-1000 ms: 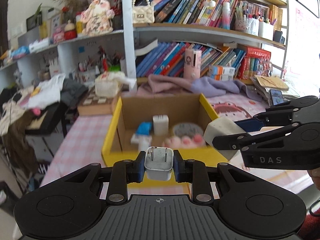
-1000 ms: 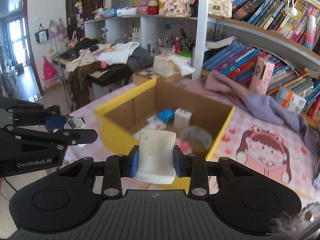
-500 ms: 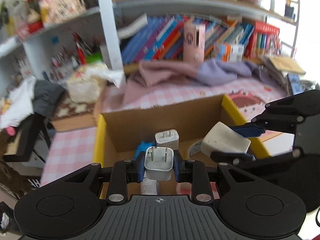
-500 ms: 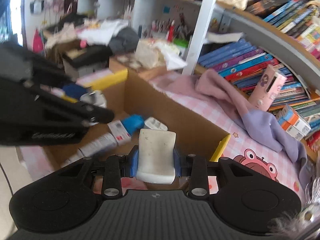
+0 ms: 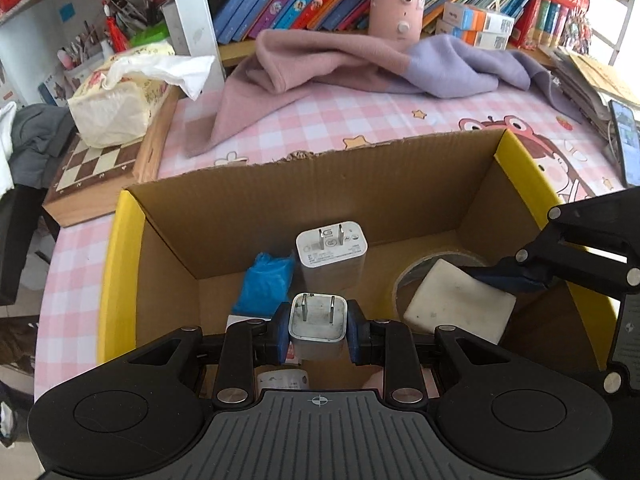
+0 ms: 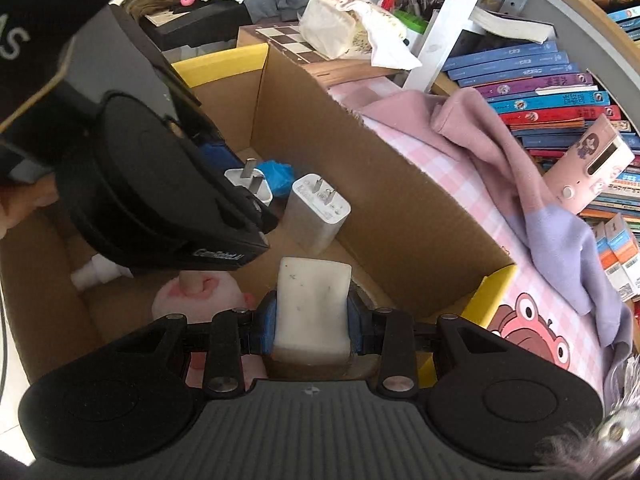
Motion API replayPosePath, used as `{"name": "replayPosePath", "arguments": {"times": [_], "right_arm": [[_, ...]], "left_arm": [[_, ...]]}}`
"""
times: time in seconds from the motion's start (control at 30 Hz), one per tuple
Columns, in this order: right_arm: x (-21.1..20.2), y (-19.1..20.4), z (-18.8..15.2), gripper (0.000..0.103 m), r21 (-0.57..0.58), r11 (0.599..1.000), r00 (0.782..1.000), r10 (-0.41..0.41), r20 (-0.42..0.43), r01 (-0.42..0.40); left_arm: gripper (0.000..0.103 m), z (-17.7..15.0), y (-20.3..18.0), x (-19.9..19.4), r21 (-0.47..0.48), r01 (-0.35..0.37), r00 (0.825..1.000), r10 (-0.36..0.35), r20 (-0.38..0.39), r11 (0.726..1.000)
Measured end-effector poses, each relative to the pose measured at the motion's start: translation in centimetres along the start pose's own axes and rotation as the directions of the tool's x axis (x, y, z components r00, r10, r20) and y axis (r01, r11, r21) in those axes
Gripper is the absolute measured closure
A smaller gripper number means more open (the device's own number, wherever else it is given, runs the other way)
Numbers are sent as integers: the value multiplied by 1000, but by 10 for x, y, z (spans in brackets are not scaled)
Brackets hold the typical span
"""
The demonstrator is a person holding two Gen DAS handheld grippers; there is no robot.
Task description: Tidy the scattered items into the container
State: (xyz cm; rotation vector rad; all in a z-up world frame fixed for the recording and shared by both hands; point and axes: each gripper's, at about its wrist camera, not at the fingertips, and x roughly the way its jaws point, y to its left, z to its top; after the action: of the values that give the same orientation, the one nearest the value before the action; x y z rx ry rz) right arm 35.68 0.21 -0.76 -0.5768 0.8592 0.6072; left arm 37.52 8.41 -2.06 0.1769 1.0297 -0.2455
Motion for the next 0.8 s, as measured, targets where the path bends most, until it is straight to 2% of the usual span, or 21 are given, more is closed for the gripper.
{"name": "replayPosePath", "arguments": {"times": [0.13,0.2,0.3,0.33,0.4,0.6,0.7,0.8], "right_arm": [[1,0,-1,69,6,1000,1000,10,8,-10],[0,-1,0,66,13,1000,1000,18,15,-18],[-4,-2,0,54,11,1000,999,22,36,-22],[-7,-3,0,48,11,1000,999,19,48,-20],[-15,-6,1,47,19,1000,997,14,73,-16],[-60,-20,-1,44,103,995,979,-20,204,-2],[-86,-20,-4,44,142,990,961,-57,272,19],[-115,-18,-10,42,185,982,933,-91,348,27]], "left_arm": [[70,3,2,0,-12,-7,1000,7,0,1000],[55,2,1,-2,-10,-24,1000,24,13,1000],[40,2,-1,-12,-9,-53,996,54,70,999],[39,2,-2,-18,-13,-63,994,64,93,998],[36,1,-3,-34,-21,-70,985,72,154,997],[26,-6,-10,-92,-70,-86,942,103,319,994],[22,-15,-16,-122,-89,-117,909,143,392,989],[18,-29,-22,-149,-120,-142,876,182,447,982]]}}
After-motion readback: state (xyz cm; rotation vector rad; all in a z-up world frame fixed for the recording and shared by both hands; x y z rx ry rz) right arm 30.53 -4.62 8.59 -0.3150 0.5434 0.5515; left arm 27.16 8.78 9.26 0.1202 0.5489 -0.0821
